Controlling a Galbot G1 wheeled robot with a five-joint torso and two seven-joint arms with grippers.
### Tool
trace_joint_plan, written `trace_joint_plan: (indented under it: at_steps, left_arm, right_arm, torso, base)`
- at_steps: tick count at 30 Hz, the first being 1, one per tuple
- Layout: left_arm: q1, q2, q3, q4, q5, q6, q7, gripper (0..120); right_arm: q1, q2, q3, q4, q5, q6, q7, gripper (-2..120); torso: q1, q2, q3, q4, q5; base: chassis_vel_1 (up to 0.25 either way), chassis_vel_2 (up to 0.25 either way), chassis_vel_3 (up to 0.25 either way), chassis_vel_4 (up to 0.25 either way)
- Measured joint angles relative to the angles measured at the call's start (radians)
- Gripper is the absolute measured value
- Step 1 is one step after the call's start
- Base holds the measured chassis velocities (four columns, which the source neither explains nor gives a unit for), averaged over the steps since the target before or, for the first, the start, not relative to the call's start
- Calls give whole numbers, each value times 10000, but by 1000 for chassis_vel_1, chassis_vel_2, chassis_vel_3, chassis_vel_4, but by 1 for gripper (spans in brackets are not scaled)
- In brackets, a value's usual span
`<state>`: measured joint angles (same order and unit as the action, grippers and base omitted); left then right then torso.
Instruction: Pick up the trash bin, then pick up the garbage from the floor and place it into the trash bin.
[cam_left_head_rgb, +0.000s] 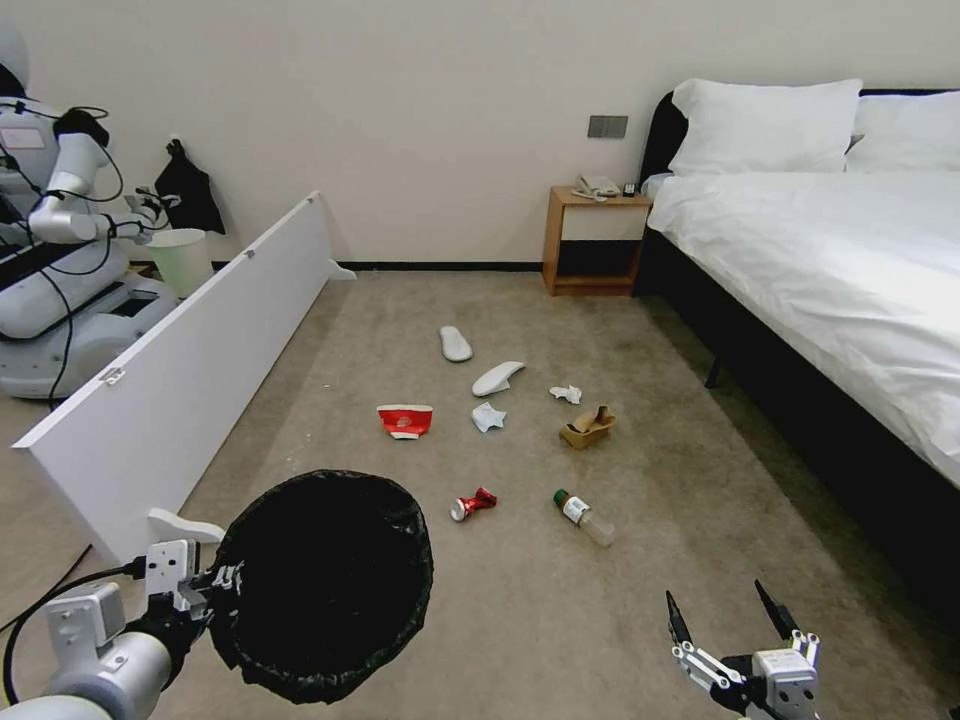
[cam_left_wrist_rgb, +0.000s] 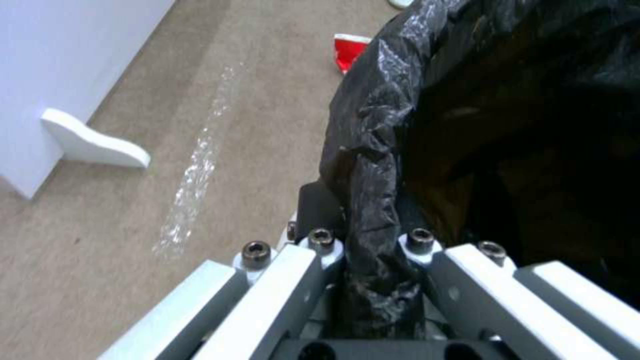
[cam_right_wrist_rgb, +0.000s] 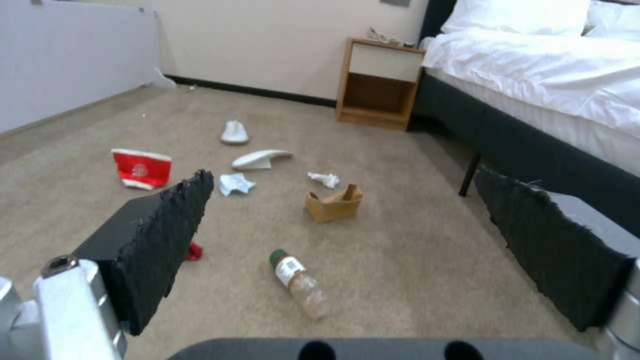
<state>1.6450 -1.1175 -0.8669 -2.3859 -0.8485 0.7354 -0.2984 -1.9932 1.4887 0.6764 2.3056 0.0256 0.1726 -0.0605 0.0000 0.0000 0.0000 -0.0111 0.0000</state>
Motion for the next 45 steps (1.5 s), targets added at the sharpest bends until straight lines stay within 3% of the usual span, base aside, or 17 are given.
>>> trace_joint_plan:
  at_steps: [45]
  left_arm:
    - [44,-24,-28,37,24,0,-2,3]
  right_arm:
    - [-26,2,11,29,78,44,-120,100]
  torso:
    - [0,0,0,3,1]
  base:
    - [-140,141,141,-138]
